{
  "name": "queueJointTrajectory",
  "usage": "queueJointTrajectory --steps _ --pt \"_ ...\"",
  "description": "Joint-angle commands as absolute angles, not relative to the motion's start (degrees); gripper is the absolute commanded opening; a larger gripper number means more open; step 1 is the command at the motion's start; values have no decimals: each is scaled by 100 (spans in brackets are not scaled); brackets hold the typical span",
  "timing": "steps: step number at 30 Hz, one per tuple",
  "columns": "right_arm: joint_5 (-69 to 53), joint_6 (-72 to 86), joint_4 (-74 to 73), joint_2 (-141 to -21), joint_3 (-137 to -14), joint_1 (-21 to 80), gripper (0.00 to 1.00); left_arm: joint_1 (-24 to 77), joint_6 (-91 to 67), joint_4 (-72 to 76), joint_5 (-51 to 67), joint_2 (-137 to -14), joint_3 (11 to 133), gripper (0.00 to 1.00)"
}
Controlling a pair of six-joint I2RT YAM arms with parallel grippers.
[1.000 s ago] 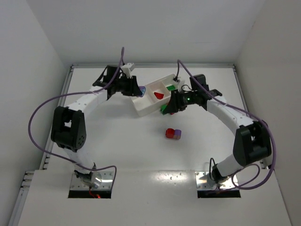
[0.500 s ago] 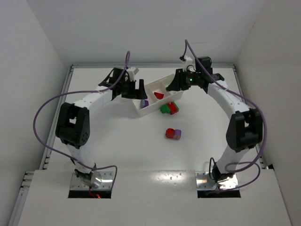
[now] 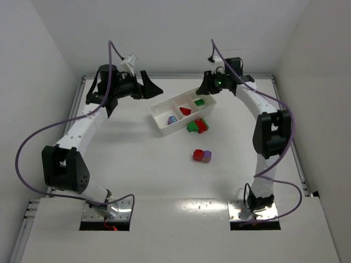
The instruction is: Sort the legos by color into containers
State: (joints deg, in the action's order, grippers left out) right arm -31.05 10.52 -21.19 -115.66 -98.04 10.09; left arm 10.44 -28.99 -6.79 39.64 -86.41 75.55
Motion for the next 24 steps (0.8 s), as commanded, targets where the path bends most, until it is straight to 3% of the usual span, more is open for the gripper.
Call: queueJointTrajectory --steps 1,5,10,12,14,18,24 --pt "-2875 643 -2162 -11908 -10081 1002 12 818 -2849 -975 4255 -8579 7734 100" --pt "-2611 475 -2162 -12234 -10186 1002 14 765 -2347 -1299 3614 -8183 7787 100" --pt "-2339 282 -2057 -12532 -10310 1002 28 887 -2241 -1433 3402 -8069 7735 100" --pt "-2338 229 -2057 -12586 -10362 1002 46 888 -2241 -1433 3523 -8068 7664 100" --pt "-2268 229 -2004 -12586 -10415 1002 52 940 -2066 -1433 3586 -8129 7611 100" --pt "-2118 229 -1942 -12639 -10415 1002 73 1002 -1855 -1433 3384 -8078 7559 100" --pt "-2846 -78 -2073 -11788 -10117 1002 75 1002 -1417 -1433 3637 -7972 7296 100"
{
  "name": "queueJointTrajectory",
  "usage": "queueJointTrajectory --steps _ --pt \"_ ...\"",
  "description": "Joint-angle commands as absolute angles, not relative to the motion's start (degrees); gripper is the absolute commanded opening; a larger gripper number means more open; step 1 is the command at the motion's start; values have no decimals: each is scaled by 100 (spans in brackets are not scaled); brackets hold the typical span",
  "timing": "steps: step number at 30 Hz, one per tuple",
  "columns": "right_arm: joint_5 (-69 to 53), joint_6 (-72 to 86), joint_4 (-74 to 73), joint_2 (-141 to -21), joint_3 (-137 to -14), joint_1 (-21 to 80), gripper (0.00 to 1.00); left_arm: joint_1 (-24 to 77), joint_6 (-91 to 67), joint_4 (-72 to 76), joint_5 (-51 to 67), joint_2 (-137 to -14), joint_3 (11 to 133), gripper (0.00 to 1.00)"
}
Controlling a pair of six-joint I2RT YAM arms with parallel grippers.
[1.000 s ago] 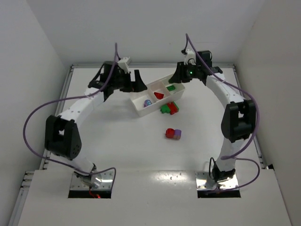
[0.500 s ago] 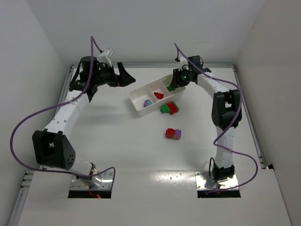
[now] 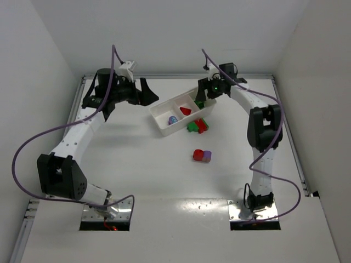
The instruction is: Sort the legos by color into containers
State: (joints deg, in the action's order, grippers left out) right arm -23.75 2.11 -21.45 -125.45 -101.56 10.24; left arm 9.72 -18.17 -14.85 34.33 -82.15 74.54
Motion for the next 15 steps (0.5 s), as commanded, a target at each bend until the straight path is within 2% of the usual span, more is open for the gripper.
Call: queueJointTrajectory --steps 1,7,11,15 --pt "-3030 -271 -2126 -11577 -9890 950 75 1054 -1345 -1433 3978 -7972 7243 100" --pt "-4323 -1876 -3443 -9714 -8545 949 75 1791 -143 -2020 4333 -7919 6997 100" --pt "-3930 -2451 -3884 -8633 -7324 827 75 2880 1009 -2794 4001 -8041 6848 99" --pt "-3446 -2795 -4201 -7657 -6128 765 75 3935 1906 -2717 3885 -8261 6452 94"
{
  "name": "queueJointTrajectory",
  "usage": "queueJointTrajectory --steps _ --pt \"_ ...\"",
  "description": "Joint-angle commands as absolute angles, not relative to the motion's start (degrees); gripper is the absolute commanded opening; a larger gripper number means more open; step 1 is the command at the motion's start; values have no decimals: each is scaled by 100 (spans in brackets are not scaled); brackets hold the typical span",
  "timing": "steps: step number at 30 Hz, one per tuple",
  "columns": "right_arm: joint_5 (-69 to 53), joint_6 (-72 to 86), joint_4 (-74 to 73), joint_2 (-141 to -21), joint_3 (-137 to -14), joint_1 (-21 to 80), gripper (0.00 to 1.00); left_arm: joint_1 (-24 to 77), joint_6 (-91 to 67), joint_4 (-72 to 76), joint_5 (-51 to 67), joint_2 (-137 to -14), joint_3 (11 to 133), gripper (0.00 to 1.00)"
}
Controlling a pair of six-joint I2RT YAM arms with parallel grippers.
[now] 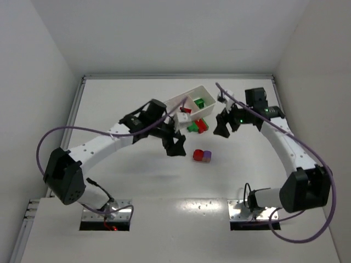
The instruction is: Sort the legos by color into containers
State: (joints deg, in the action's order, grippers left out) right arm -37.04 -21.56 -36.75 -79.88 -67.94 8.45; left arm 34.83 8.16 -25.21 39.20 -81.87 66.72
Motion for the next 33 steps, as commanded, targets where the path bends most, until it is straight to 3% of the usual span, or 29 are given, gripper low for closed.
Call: queueJointTrajectory --steps 1,8,10,29,33 --pt "-3263 -2795 -4253 -7229 -5813 695 75 4051 2125 -2559 3711 -8453 6451 90" --pt "-2646 -2401 -4482 -5574 -5002 571 79 4395 3091 -2470 3779 -9465 6741 88" --pt "-2375 -2286 -4535 -5205 -4896 519 99 4395 3521 -2338 3902 -9728 6890 88" --pt "-2039 -1916 -4632 -5203 -5168 220 100 4667 4148 -1794 4438 -11047 7629 86" --pt "-1986 -1863 -4632 -5265 -5300 167 100 4729 4096 -1662 4438 -11249 7629 79"
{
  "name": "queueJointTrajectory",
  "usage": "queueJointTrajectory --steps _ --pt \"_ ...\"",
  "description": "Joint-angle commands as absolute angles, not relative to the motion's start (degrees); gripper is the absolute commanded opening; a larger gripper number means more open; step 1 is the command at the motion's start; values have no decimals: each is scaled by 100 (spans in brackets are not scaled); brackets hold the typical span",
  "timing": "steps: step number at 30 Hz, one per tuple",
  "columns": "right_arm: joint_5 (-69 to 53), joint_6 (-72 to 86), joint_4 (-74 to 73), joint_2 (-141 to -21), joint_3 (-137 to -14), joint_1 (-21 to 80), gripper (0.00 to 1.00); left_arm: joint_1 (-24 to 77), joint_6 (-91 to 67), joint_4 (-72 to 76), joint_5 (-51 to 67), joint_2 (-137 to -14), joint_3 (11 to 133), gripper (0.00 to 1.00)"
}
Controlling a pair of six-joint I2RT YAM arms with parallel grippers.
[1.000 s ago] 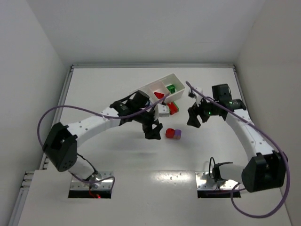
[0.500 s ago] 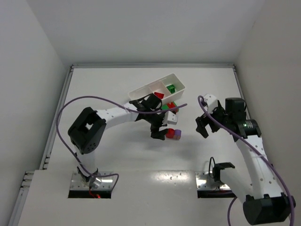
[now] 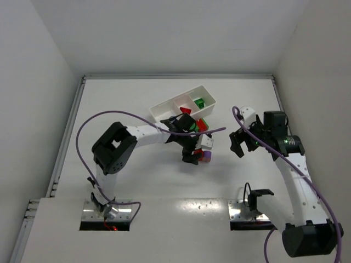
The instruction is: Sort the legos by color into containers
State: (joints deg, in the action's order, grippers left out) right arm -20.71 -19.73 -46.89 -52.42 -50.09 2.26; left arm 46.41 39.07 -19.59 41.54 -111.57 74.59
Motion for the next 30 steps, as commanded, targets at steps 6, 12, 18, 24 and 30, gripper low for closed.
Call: queueJointTrajectory --steps 6,12,18,24,30 --pt "-1934 -1863 -4632 -5317 -5361 167 100 4781 3657 -1293 4246 -11452 7682 64" --pt "-1934 -1863 -4632 -5317 -5414 167 98 4781 3183 -678 3789 -11383 7550 32" --pt "-2407 -1863 -4220 -5370 -5300 115 98 4606 2603 -370 3788 -10847 7129 27" --pt "-3451 -1802 -3517 -6132 -5334 114 100 4150 1629 -369 3919 -9785 6742 24" --pt "-5147 -1960 -3078 -6916 -5730 166 98 3701 1002 -922 4587 -9238 6926 23"
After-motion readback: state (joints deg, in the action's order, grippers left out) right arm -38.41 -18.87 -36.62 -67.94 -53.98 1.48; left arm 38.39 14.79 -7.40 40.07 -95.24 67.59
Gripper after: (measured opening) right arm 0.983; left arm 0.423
